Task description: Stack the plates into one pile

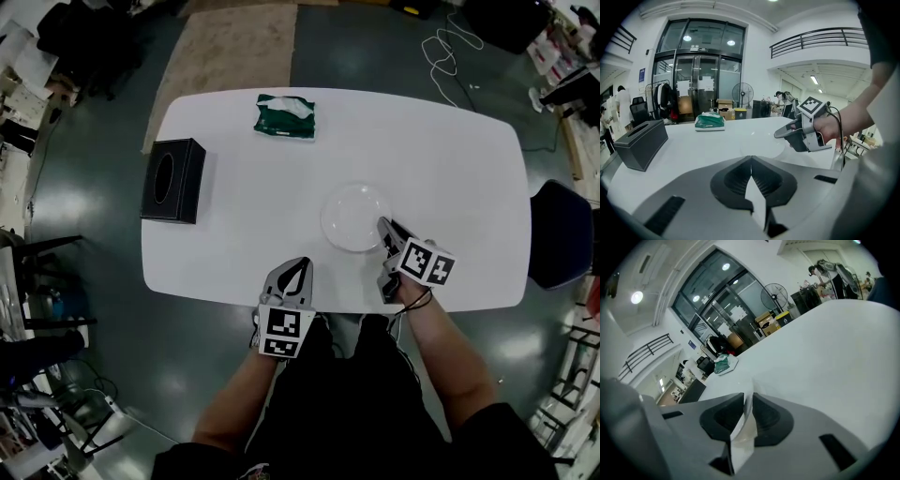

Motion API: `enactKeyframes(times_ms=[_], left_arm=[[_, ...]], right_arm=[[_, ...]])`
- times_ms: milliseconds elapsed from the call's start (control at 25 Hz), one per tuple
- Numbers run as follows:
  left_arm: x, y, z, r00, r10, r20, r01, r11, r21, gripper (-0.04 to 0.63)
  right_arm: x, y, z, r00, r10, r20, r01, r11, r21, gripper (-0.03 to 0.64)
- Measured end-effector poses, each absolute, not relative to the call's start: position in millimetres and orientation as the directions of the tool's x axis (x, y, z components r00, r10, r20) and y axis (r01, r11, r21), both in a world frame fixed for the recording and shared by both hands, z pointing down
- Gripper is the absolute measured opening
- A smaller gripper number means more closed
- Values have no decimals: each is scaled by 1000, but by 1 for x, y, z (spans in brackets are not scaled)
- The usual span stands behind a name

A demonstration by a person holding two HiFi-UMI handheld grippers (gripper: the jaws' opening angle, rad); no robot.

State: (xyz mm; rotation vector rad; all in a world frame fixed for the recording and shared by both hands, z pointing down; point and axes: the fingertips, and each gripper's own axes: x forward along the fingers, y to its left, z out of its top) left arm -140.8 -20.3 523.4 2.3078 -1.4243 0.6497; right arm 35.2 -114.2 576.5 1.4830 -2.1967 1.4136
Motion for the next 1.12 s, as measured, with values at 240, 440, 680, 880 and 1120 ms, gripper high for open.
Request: enactKeyframes(times_ms=[240, 440, 680, 880, 1120], left_arm=[[-149, -26, 520, 403, -740, 539, -895, -442, 62, 20], [-154, -30, 516, 418, -738, 530, -889, -453, 69, 20], [-162, -32, 507, 433, -743, 510, -885, -459, 81, 20], [-165, -36, 491, 464, -747, 477, -871, -482, 91, 21], [-166, -45, 468, 494, -754, 433, -856, -510, 87, 21]], right_arm=[[36, -116, 586, -439, -644, 627, -878, 158, -452, 95], [36, -116, 590, -399, -633, 664, -911, 190, -366, 114], [31, -110, 592, -371, -622, 689, -928, 282, -245, 174], [30, -107, 559, -316, -707, 633, -936, 342, -86, 179], [21, -97, 483, -371, -795, 479, -926, 356, -125, 68]])
